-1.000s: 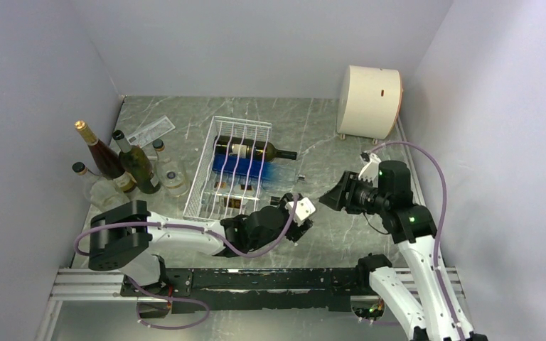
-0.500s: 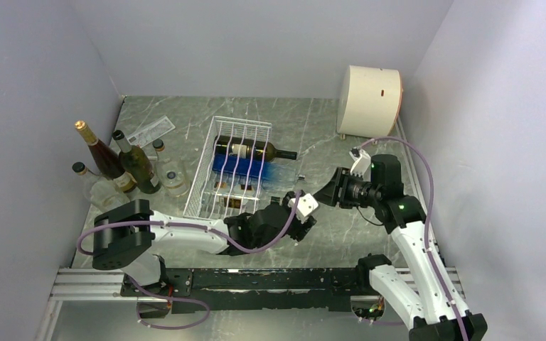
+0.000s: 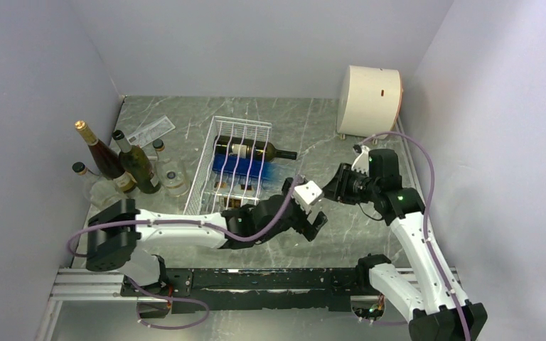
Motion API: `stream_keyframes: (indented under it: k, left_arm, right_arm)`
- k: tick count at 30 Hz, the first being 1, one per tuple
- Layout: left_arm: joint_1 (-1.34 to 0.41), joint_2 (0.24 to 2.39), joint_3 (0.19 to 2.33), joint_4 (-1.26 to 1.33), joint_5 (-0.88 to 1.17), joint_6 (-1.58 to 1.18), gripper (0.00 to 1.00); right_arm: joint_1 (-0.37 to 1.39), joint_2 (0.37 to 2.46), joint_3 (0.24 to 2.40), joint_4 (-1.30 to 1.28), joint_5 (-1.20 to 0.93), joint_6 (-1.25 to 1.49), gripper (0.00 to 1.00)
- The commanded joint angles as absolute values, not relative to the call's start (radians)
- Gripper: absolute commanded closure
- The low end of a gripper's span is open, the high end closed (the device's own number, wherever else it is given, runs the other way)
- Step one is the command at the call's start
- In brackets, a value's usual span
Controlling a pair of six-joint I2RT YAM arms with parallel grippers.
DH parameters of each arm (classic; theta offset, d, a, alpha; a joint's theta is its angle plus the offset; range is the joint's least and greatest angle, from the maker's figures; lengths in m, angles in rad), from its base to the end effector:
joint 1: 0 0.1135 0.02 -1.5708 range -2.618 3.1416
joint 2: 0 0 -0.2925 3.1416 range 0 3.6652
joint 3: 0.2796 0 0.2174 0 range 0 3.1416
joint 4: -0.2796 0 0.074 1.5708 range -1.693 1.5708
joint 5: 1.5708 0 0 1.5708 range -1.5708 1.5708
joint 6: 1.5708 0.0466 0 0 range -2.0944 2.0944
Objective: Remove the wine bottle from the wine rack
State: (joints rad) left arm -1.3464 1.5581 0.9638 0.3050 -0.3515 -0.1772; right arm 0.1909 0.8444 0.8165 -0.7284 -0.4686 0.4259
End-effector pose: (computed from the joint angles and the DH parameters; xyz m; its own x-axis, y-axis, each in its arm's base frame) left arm 0.0904 -0.3239 0.3051 -0.2109 0.1802 -0.9608 0.8175 0.5713 -0.0723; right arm 0.1142 0.0435 0.3070 -0.8168 0.2176 -0.5344 -0.1695 0.7948 0.5828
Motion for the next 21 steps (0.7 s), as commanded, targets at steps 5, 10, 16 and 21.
stream_keyframes:
  k: [5, 10, 16, 21]
  left_arm:
    - [-1.302, 1.353, 1.038, 0.134, -0.289, -0.19, 0.0]
    - [-1.19, 1.302, 1.192, -0.097, -0.247, -0.106, 0.0]
    - [-1.011, 1.262, 1.365, -0.262, -0.227, -0.009, 0.0]
    - [-0.943, 1.158, 1.241, -0.173, -0.334, 0.045, 0.0]
  right_arm:
    - [0.193, 0.881, 0.974, -0.803, -0.292, 0.359, 1.0]
    - [0.193, 0.911, 1.073, -0.86, -0.14, 0.35, 1.0]
    - [0.192, 0.924, 1.13, -0.85, 0.05, 0.343, 1.0]
    - [0.193, 0.956, 1.197, -0.831, 0.172, 0.322, 1.0]
